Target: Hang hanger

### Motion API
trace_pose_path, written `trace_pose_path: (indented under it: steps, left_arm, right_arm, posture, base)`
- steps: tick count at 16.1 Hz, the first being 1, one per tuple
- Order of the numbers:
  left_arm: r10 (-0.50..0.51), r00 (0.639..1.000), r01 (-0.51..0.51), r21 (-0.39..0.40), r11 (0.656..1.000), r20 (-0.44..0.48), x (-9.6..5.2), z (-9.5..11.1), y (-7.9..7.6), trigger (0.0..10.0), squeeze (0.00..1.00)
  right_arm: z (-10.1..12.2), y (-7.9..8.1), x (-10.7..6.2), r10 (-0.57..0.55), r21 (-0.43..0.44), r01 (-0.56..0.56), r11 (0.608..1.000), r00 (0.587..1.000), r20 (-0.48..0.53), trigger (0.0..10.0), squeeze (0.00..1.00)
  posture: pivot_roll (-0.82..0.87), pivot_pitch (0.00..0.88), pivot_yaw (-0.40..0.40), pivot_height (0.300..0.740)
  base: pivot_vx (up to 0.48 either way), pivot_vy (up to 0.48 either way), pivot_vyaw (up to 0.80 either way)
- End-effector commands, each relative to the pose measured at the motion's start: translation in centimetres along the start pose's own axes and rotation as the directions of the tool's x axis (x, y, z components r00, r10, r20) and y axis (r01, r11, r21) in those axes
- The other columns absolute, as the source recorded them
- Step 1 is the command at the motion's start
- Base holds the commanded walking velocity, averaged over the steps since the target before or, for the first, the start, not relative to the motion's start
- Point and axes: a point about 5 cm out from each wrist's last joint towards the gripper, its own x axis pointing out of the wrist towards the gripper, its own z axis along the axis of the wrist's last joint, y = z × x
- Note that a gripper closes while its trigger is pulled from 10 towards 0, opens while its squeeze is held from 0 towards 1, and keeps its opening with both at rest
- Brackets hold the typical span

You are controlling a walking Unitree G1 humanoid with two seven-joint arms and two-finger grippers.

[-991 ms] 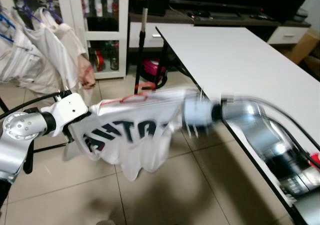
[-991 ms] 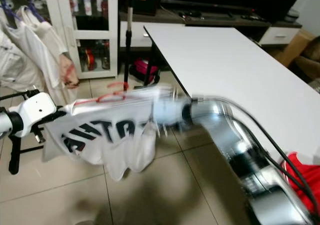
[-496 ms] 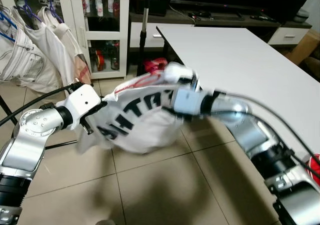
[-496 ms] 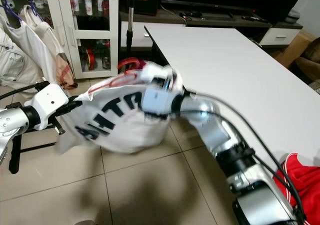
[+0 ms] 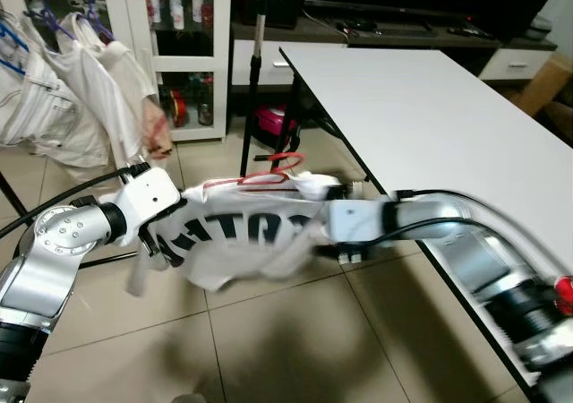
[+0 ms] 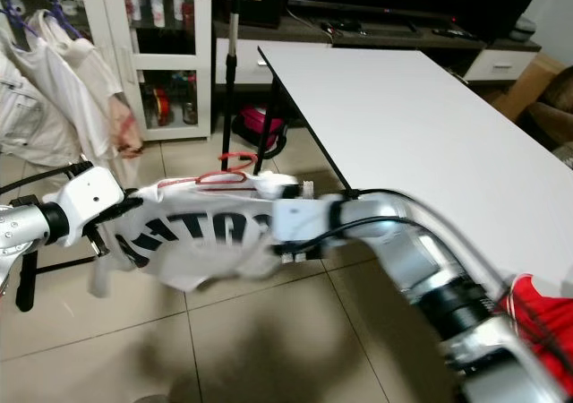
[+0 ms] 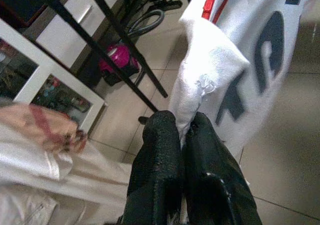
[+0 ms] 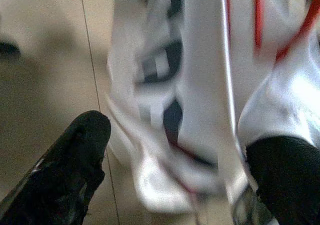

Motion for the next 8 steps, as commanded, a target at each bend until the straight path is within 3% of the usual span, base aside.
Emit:
trace_pose_path:
  steps: [1, 2, 3, 6, 7, 8]
  left_arm:
    - [0.004, 0.999, -0.004, 0.007, 1.000, 0.038, -0.1, 0.8, 0.1, 0.0, 0.00]
    - [0.000, 0.999, 0.000, 0.006, 1.000, 0.041, -0.2, 0.9, 0.0, 0.0, 0.00]
    - [-0.001, 0.999, 0.001, 0.006, 1.000, 0.042, -0.2, 0.9, 0.0, 0.0, 0.00]
    - [-0.011, 0.998, 0.011, 0.005, 1.000, 0.062, -0.4, 1.5, -0.4, 0.0, 0.00]
    - [-0.006, 0.998, 0.006, 0.006, 1.000, 0.063, -0.4, 1.6, -0.2, 0.0, 0.00]
    - [0.014, 0.998, -0.014, 0.004, 1.000, 0.069, -0.5, 1.6, 0.0, 0.0, 0.00]
  right_arm:
    - [-1.5, -1.7, -0.6, -0.124, 0.022, 0.128, 0.991, 0.984, -0.125, 10.0, 0.00]
    - [-2.1, -2.5, -0.6, -0.198, 0.019, 0.206, 0.978, 0.961, -0.194, 10.0, 0.00]
    - [-2.2, -2.5, -0.7, -0.205, 0.013, 0.212, 0.977, 0.957, -0.205, 10.0, 0.00]
    - [-3.3, -1.2, -0.2, -0.128, -0.026, 0.126, 0.992, 0.945, -0.301, 10.0, 0.00]
    - [-3.4, -1.0, -0.1, -0.102, -0.031, 0.098, 0.995, 0.945, -0.311, 10.0, 0.00]
    - [-2.9, -0.4, 0.1, -0.033, 0.019, 0.039, 0.999, 0.965, -0.259, 10.0, 0.00]
  posture:
    - [0.04, 0.000, -0.161, 0.740]
    - [0.03, 0.000, -0.160, 0.740]
    - [0.03, 0.000, -0.160, 0.740]
    - [0.03, 0.000, -0.165, 0.740]
    - [0.03, 0.000, -0.167, 0.740]
    - [0.03, 0.000, -0.170, 0.740]
  base:
    - [0.000, 0.000, 0.00]
    - [0.000, 0.000, 0.00]
    - [0.000, 0.000, 0.00]
    - [0.000, 0.000, 0.00]
    - [0.000, 0.000, 0.00]
    - [0.000, 0.000, 0.00]
